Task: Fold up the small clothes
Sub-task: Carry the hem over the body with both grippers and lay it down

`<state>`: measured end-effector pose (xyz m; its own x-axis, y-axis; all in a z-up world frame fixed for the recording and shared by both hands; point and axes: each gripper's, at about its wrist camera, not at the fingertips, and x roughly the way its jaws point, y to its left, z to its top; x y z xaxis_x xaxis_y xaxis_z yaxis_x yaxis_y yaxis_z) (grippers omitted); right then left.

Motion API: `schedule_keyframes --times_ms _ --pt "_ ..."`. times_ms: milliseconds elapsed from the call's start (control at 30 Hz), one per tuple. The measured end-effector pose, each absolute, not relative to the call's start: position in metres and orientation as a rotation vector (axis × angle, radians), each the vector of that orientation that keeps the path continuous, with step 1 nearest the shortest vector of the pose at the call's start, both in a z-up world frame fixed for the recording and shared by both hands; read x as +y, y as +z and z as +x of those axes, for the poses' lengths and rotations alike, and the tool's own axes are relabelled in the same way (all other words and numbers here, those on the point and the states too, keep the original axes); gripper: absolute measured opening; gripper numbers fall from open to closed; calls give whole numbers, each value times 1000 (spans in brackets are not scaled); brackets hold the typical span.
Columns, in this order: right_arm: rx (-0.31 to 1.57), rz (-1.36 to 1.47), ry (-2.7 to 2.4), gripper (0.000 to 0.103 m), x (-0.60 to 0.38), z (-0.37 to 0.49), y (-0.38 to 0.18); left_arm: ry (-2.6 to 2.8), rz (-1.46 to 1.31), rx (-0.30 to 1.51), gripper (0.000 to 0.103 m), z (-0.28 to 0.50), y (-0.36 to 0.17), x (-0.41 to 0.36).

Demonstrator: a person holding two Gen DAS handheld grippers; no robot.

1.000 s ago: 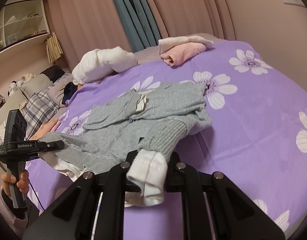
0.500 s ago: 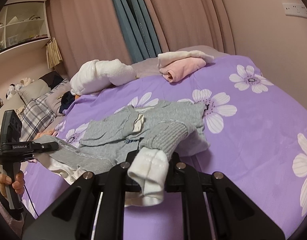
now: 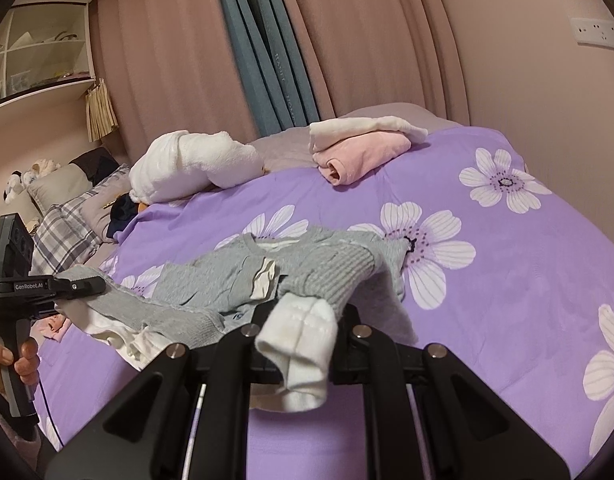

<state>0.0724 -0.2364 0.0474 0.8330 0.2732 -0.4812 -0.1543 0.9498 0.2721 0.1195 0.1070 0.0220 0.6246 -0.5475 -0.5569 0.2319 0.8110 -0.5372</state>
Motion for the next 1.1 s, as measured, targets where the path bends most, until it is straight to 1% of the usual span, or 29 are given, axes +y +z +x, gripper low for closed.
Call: schedule_keyframes --times_ms 333,700,1100 --pt "518 219 217 14 -238 112 57 -444 -453 748 12 160 31 106" --pt "552 238 203 14 -234 170 53 -401 -451 767 12 212 30 106" --pt "643 300 198 14 -233 248 27 -322 -438 834 12 281 5 103"
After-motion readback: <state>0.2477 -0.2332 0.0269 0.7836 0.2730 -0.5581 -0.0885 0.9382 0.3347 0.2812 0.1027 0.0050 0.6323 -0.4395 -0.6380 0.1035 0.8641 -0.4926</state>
